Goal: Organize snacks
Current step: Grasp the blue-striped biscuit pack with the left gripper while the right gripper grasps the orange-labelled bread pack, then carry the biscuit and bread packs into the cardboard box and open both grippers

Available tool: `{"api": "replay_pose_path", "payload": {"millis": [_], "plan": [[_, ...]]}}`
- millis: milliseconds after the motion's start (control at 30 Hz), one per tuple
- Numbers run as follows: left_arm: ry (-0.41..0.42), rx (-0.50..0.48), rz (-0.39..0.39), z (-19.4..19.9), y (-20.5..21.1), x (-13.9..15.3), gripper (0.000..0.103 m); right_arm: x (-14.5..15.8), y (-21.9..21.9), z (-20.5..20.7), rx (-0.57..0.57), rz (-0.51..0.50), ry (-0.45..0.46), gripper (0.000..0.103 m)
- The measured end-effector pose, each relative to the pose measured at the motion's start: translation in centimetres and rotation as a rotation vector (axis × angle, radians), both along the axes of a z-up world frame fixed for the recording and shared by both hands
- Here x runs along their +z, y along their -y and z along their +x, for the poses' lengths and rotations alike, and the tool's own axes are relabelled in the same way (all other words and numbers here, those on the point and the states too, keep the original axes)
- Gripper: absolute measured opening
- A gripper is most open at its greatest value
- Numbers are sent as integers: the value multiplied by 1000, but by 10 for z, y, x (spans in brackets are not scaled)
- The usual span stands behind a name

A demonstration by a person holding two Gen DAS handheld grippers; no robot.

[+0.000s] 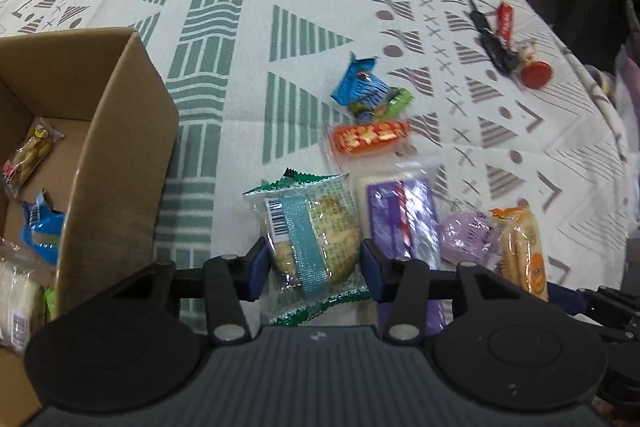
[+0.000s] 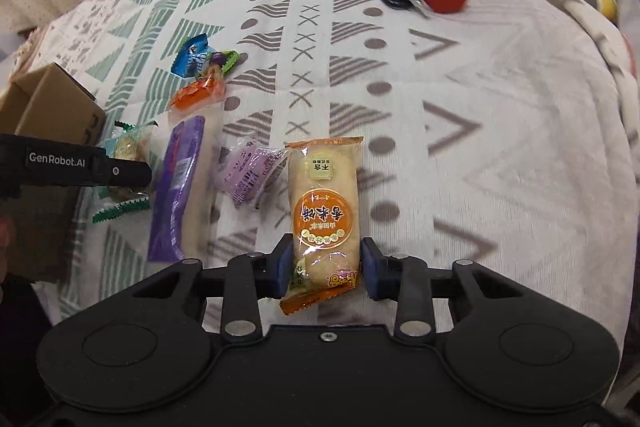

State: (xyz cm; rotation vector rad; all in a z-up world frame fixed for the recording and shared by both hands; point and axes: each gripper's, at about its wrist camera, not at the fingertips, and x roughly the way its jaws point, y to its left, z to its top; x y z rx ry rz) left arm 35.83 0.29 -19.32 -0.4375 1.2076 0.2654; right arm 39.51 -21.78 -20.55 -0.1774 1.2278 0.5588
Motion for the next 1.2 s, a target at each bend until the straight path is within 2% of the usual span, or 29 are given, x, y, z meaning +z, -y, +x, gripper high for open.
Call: {"api": "replay_pose_path", "payload": {"millis": [167,467,800,1200], "plan": [[22,-35,-12,-14,8,15,47,14,9,-18,-48,35,14,34],[75,-64,-18,-40,5,45,47,46,1,-43,-52,84,63,34],[129,-62,-11,-71,-16,75,47,78,-34,-67,-12,131,108,34],[176,-38,1,-97,-61,100,47,105,-89,-89,37,181,146,34]]}}
